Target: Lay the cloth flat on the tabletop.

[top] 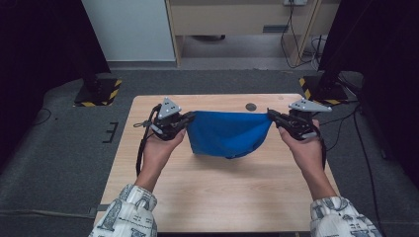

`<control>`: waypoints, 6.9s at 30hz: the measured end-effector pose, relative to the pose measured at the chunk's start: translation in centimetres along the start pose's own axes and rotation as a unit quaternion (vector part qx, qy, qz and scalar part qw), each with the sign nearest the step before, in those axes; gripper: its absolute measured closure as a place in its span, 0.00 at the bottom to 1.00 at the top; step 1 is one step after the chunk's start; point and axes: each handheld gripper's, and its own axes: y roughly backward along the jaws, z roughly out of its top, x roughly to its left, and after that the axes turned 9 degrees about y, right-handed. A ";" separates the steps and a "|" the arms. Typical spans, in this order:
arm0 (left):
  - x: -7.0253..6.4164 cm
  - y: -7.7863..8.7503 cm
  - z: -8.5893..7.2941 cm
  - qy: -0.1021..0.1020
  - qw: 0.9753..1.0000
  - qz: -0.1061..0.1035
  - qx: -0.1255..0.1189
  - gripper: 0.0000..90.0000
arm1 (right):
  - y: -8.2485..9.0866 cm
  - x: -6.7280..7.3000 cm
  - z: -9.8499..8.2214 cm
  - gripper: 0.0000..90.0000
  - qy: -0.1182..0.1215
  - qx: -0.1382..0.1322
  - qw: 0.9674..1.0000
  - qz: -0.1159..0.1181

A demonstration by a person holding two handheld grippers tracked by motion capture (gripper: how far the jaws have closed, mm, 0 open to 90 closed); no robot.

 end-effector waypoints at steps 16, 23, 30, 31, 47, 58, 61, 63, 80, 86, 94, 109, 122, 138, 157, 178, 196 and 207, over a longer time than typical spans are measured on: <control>0.1 0.3 -0.6 0.005 1.000 -0.006 -0.003 0.96 | -0.2 0.5 -0.9 0.96 0.002 -0.006 1.000 0.000; -0.4 1.4 -0.5 -0.007 1.000 -0.009 -0.010 0.96 | 1.0 0.9 -0.4 0.97 0.006 -0.020 1.000 0.003; -1.3 3.1 -0.3 -0.017 0.999 -0.019 -0.024 0.96 | 2.7 1.4 0.0 0.97 0.010 -0.036 0.999 0.008; -1.5 3.4 -0.3 -0.019 0.999 -0.021 -0.026 0.96 | 2.9 1.4 0.0 0.97 0.009 -0.037 0.999 0.009; -5.6 9.8 0.1 -0.047 0.997 -0.038 -0.045 0.96 | 9.0 3.7 1.1 0.96 0.037 -0.075 0.996 0.031; -2.8 6.1 0.4 -0.025 0.999 -0.021 0.029 0.96 | 7.0 4.2 0.8 0.96 0.045 -0.032 0.998 0.020; -1.0 3.7 -0.3 -0.015 0.999 -0.007 0.046 0.96 | 4.7 3.7 0.4 0.96 0.040 -0.016 0.999 0.020; 0.0 2.4 -0.8 -0.003 0.999 -0.001 0.048 0.96 | 3.0 3.4 0.0 0.96 0.039 -0.008 0.999 0.017; 2.9 -3.8 -2.5 0.055 0.996 0.015 0.064 0.95 | -3.5 0.9 -2.9 0.95 0.011 0.021 1.000 -0.016; 2.5 -5.1 -2.1 0.048 0.996 0.019 0.067 0.95 | -4.1 -0.2 -3.9 0.95 -0.007 0.023 0.999 -0.021; 2.3 -6.2 -1.8 0.043 0.996 0.026 0.074 0.95 | -4.2 -1.2 -4.5 0.95 -0.029 0.019 0.999 -0.018; 3.4 -8.1 -2.6 0.038 0.994 0.034 0.093 0.95 | -6.5 -1.7 -5.7 0.94 -0.018 0.044 0.999 -0.026; 5.3 -10.8 -4.0 0.047 0.992 0.043 0.109 0.95 | -9.9 -2.8 -7.2 0.94 -0.032 0.064 0.997 -0.018; 6.5 -13.1 -5.2 0.064 0.989 0.052 0.121 0.96 | -11.8 -3.7 -8.3 0.93 -0.048 0.072 0.996 -0.015; 8.0 -16.0 -6.5 0.078 0.985 0.059 0.145 0.96 | -14.9 -4.7 -9.4 0.93 -0.056 0.101 0.993 -0.022; 7.4 -13.8 -5.0 0.065 0.990 0.079 0.101 0.35 | -13.7 -3.7 -7.4 0.21 -0.035 0.080 0.994 -0.070; 3.5 -5.9 -5.5 0.030 0.995 0.070 0.070 0.25 | -6.2 -1.1 -7.3 0.41 0.004 0.073 0.996 -0.055; 2.3 -4.1 -8.9 0.030 0.995 0.046 0.080 0.25 | -3.1 0.2 -10.6 0.60 0.005 0.081 0.996 -0.022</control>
